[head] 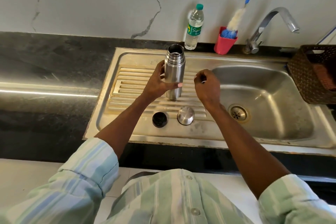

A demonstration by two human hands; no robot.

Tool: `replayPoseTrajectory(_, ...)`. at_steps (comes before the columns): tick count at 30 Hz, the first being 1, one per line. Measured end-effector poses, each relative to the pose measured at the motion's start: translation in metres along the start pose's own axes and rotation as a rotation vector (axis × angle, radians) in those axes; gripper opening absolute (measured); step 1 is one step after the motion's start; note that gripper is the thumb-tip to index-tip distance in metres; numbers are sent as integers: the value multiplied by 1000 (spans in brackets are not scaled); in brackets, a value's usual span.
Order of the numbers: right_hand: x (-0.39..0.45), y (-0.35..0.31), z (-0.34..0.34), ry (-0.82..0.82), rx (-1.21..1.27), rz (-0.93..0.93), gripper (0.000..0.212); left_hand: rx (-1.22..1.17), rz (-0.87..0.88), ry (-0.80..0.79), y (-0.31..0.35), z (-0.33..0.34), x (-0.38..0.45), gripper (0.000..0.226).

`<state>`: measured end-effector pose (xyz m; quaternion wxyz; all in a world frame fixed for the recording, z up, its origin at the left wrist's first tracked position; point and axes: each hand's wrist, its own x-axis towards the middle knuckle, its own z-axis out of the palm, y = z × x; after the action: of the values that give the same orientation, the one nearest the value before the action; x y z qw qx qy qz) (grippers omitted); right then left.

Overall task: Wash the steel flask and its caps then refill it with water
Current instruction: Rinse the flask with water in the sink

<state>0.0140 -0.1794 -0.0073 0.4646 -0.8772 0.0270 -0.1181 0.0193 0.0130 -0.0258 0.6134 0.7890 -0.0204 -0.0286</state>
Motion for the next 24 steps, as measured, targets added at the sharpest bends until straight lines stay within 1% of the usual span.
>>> replayPoseTrajectory(4,14,9,4,-53,-69,-8,8,24,8,162,13,18,2,94)
replayPoseTrajectory(7,16,18,1,-96,-107,-1,18,71,1,238,18,26,1,82)
replayPoseTrajectory(11,16,32,-20,-102,-130,5,17,123,29,313,25,40,-6,72)
replayPoseTrajectory(15,22,52,-57,-77,-153,0,15,176,103,327,45,69,-11,66)
replayPoseTrajectory(19,37,88,-99,-104,-157,-43,13,245,178,293,77,112,-13,62)
replayPoseTrajectory(22,51,118,-137,-105,-173,-21,14,255,168,272,95,151,-12,65)
replayPoseTrajectory(24,59,139,-164,-96,-173,0,13,296,148,207,104,176,-6,63)
